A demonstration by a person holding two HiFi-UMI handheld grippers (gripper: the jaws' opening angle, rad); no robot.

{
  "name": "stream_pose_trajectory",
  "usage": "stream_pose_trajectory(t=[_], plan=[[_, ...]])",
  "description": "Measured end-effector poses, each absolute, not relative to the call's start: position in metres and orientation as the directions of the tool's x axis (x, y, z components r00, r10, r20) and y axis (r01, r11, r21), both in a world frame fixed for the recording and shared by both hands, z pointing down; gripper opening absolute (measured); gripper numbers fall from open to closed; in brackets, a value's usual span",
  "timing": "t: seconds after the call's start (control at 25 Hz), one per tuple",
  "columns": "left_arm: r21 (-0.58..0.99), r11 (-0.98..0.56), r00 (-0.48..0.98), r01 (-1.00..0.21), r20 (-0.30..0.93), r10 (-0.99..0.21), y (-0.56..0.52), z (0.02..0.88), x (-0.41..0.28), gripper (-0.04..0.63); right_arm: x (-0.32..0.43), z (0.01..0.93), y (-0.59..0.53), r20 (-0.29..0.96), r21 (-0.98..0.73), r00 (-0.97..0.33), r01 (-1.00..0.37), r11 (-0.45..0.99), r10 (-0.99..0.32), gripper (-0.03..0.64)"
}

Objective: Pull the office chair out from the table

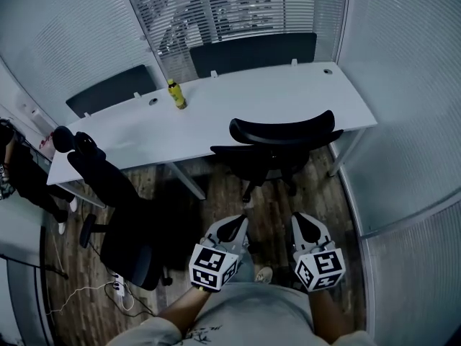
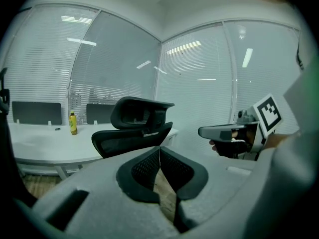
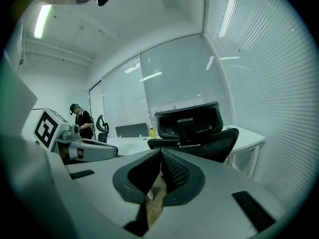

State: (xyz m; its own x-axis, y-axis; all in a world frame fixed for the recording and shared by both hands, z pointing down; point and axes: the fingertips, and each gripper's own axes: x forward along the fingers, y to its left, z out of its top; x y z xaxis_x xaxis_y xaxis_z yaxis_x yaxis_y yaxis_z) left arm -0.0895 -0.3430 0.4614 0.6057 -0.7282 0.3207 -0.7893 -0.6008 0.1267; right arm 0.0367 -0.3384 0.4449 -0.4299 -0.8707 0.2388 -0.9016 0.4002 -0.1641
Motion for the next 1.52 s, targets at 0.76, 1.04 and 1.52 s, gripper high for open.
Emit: stream_pose_trajectory(t=[0.76,1.04,1.52], plan=[[0.099,-0.624,0.622,-0.775,0.298,-0.724,-0.483,0.449,-0.103,0.015,0.044,0.440,-0.460,0.254,-0.161,-0.326,-0.943,0.292,-0.911,0.105],[0.084,-0.647,0.637,-0.758,0.314,-0.705,-0.523,0.456,-0.107,0.074,0.050,0.446,-0.495,0.252,-0.166,-0.260,-0.961,0.223,-0.932,0.195],[0.082,-0.678,0.662,-0.731,0.329,-0.674,-0.586,0.459,-0.119,0.238,0.049,0.448,-0.528,0.259,-0.131,-0.187,-0.979,0.157,-0.948,0.250]])
